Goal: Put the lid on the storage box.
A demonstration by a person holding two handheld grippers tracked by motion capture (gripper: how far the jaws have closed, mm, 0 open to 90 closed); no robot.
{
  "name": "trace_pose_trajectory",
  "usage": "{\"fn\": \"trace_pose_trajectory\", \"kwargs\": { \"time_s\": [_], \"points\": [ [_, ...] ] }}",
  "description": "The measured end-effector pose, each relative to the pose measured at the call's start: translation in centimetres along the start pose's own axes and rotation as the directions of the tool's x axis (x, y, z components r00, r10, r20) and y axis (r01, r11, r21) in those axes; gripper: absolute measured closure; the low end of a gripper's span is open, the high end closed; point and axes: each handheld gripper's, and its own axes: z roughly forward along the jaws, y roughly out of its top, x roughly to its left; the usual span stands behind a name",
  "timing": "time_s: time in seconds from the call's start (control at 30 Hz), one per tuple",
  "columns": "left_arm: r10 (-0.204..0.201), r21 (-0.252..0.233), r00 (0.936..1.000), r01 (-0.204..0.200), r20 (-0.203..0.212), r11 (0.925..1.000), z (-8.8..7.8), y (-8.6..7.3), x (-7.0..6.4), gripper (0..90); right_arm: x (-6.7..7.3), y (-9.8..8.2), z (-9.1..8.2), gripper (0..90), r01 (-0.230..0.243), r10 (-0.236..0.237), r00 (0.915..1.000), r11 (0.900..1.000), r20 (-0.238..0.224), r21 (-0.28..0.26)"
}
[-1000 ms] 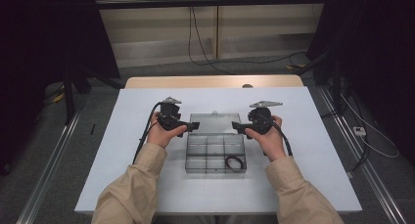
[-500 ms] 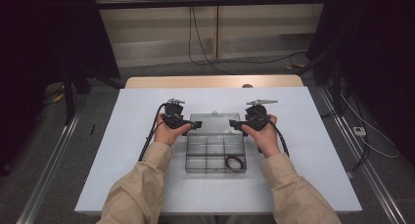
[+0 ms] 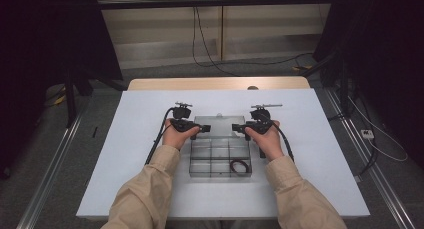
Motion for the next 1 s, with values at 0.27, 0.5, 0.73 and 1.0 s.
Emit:
{"fn": "trace_pose_trajectory", "kwargs": {
  "time_s": [0.27, 0.5, 0.73, 1.0],
  "points": [
    [-0.022, 0.012, 0.9998, 0.022, -0.001, 0.9997, 0.0, 0.1, -0.1, 14.4, -0.1, -0.1, 0.1, 32.1, -0.092, 0.093, 0.9951, 0.995, -0.035, 0.028],
    [-0.034, 0.036, 0.9993, 0.035, -0.015, 0.9987, -0.1, 0.3, -0.4, 14.9, -0.1, 0.0, 0.0, 34.3, -0.124, 0.126, 0.9907, 0.991, -0.051, 0.046],
    [-0.083, 0.045, 0.9958, 0.081, 0.040, 0.9957, -0.1, 0.4, -0.4, 18.6, -0.2, 0.0, 0.0, 36.5, -0.154, 0.158, 0.9834, 0.986, -0.088, 0.057],
    [-0.037, -0.001, 0.9990, 0.037, 0.024, 0.9993, -0.9, 0.9, -1.1, 25.8, 0.2, 0.3, -0.7, 43.2, -0.120, 0.120, 0.9865, 0.993, -0.111, 0.013]
  ]
}}
